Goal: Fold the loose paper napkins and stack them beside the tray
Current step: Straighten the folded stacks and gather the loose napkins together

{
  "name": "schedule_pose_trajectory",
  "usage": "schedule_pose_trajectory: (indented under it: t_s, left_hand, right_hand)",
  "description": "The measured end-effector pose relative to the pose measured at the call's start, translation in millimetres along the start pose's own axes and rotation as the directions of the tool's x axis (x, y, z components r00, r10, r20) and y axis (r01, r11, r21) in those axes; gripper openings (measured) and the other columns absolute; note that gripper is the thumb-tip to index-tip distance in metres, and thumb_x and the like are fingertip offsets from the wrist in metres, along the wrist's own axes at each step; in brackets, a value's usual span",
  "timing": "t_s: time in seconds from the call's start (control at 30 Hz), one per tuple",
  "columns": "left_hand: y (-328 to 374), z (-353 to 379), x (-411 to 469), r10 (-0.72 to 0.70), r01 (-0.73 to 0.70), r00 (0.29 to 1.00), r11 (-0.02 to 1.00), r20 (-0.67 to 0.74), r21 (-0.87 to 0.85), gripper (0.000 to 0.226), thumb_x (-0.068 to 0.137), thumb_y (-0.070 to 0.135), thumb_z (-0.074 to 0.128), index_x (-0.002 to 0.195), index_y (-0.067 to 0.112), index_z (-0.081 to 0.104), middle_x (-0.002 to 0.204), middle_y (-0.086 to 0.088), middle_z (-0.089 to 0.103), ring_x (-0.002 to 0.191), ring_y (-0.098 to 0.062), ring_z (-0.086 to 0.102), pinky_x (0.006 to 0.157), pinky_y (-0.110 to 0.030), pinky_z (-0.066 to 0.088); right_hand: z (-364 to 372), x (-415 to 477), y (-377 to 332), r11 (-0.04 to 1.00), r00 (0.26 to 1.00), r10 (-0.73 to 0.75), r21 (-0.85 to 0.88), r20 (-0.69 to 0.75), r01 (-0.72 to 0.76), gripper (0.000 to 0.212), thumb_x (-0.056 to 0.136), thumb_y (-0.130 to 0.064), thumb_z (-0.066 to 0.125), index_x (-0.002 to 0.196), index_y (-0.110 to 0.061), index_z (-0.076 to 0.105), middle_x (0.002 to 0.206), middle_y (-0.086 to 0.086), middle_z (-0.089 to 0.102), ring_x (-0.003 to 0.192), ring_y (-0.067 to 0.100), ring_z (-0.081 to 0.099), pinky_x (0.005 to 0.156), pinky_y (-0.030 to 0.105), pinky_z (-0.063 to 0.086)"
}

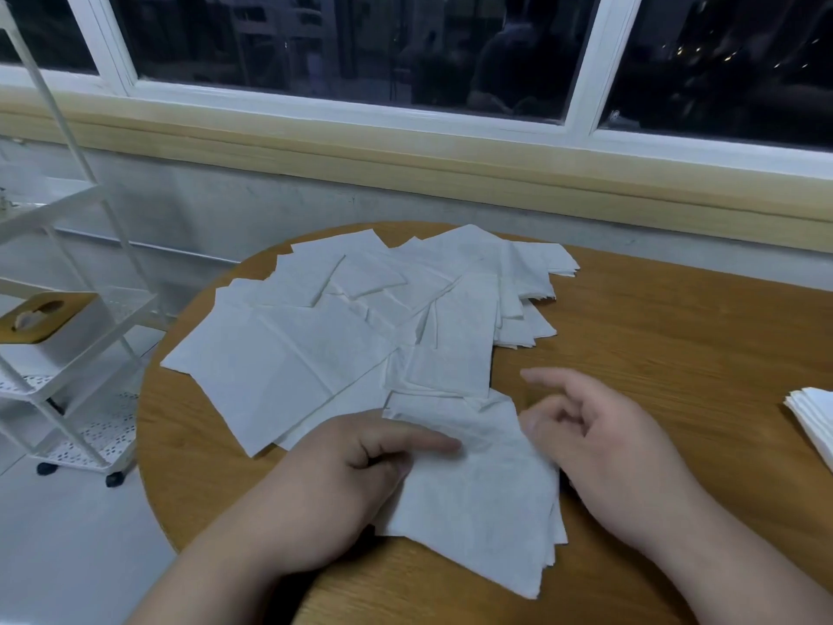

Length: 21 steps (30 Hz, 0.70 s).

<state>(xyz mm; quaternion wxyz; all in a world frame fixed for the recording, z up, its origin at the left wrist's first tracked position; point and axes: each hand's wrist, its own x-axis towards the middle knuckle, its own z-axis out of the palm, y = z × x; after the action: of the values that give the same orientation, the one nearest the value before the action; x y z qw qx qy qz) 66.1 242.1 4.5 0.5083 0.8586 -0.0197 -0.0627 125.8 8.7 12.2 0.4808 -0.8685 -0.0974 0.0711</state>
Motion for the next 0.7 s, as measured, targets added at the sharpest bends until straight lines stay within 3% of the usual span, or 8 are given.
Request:
schedule_pose_trajectory:
  t_s: [0.03, 0.1, 0.2, 0.33, 0.43, 0.5, 0.6, 0.7]
  left_hand:
    - [-1.4, -0.7, -0.1, -0.016, 0.016, 1.0, 1.0, -0.002, -0.009, 0.049, 0.101, 0.011, 0.055, 0.096, 0.057, 0.073, 0.106, 0.017, 0.071, 0.101, -0.029, 0.069, 0.088, -0.046, 0.054]
    - [-3.7, -1.5, 0.5, -0.008, 0.007, 1.0, 1.0, -0.025, -0.027, 0.049, 0.1, 0.01, 0.054, 0.096, 0.054, 0.074, 0.105, 0.013, 0.071, 0.098, -0.034, 0.068, 0.084, -0.048, 0.054]
    - [-7.3, -0.3, 2.3, -0.002, -0.003, 0.997, 0.998, -0.074, -0.06, 0.05, 0.098, 0.006, 0.055, 0.093, 0.05, 0.076, 0.101, 0.013, 0.072, 0.082, -0.021, 0.068, 0.072, -0.035, 0.054]
    - [-9.7, -1.6, 4.4, -0.014, 0.003, 0.997, 0.991, -0.082, -0.132, 0.046, 0.097, 0.003, 0.054, 0.093, 0.042, 0.079, 0.082, 0.009, 0.072, 0.059, -0.022, 0.058, 0.055, -0.02, 0.044]
    - [-9.3, -1.0, 4.9, -0.015, 0.0, 0.996, 0.989, -0.093, -0.151, 0.043, 0.096, 0.0, 0.054, 0.093, 0.035, 0.08, 0.061, 0.025, 0.062, 0.047, 0.001, 0.05, 0.05, -0.012, 0.038]
    - [-7.9, -0.2, 5.0, -0.018, 0.004, 0.995, 0.989, -0.095, -0.148, 0.043, 0.096, 0.0, 0.054, 0.093, 0.034, 0.08, 0.058, 0.027, 0.06, 0.046, 0.005, 0.049, 0.05, -0.01, 0.036]
    - [-8.7, 0.1, 6.6, -0.031, 0.016, 0.995, 0.986, -0.09, -0.163, 0.044, 0.097, 0.001, 0.053, 0.092, 0.036, 0.079, 0.054, 0.022, 0.059, 0.047, -0.002, 0.051, 0.053, -0.018, 0.039]
    - [-8.1, 2.3, 8.5, -0.029, 0.017, 0.998, 0.983, -0.059, -0.182, 0.047, 0.098, 0.003, 0.051, 0.092, 0.042, 0.077, 0.052, 0.008, 0.056, 0.051, -0.019, 0.051, 0.056, -0.03, 0.04]
  right_hand:
    - [-0.1, 5.4, -5.5, 0.999, 0.998, -0.001, -0.036, -0.07, -0.001, 0.021, 0.091, -0.031, 0.067, 0.111, -0.039, 0.065, 0.084, -0.019, 0.07, 0.073, 0.001, 0.065, 0.069, 0.019, 0.048]
    - [0.4, 23.8, -15.8, 0.99, 0.988, 0.033, -0.127, -0.152, -0.053, 0.007, 0.09, -0.038, 0.067, 0.09, -0.033, 0.07, 0.076, -0.019, 0.068, 0.067, 0.0, 0.06, 0.06, 0.021, 0.044]
    - [9.4, 55.1, -23.7, 0.947, 0.989, 0.127, -0.288, -0.079, -0.145, 0.039, 0.09, -0.048, 0.064, 0.073, -0.013, 0.062, 0.061, -0.006, 0.061, 0.053, 0.011, 0.051, 0.054, 0.029, 0.037]
    - [26.0, 81.7, -24.3, 0.891, 0.986, 0.162, -0.423, -0.044, -0.165, 0.035, 0.086, -0.046, 0.066, 0.069, -0.018, 0.053, 0.062, 0.0, 0.055, 0.055, 0.018, 0.051, 0.055, 0.03, 0.036]
    - [27.5, 88.3, -19.6, 0.903, 0.982, 0.16, -0.387, -0.101, -0.187, 0.019, 0.081, -0.026, 0.068, 0.069, -0.015, 0.059, 0.067, 0.004, 0.061, 0.056, 0.021, 0.053, 0.055, 0.03, 0.04]
    - [22.5, 86.0, -17.6, 0.933, 0.976, 0.152, -0.304, -0.157, -0.194, 0.016, 0.081, -0.019, 0.066, 0.069, -0.007, 0.063, 0.07, 0.001, 0.068, 0.06, 0.023, 0.06, 0.056, 0.031, 0.044]
    - [10.6, 76.7, -19.0, 0.977, 0.958, 0.102, -0.153, -0.269, -0.147, 0.009, 0.083, -0.016, 0.066, 0.078, -0.022, 0.07, 0.083, -0.008, 0.069, 0.077, 0.015, 0.064, 0.062, 0.03, 0.049]
    - [-4.5, 65.3, -15.9, 0.997, 0.926, 0.067, -0.016, -0.372, -0.079, 0.013, 0.086, -0.015, 0.066, 0.085, -0.027, 0.069, 0.084, -0.005, 0.071, 0.079, 0.021, 0.068, 0.07, 0.043, 0.056]
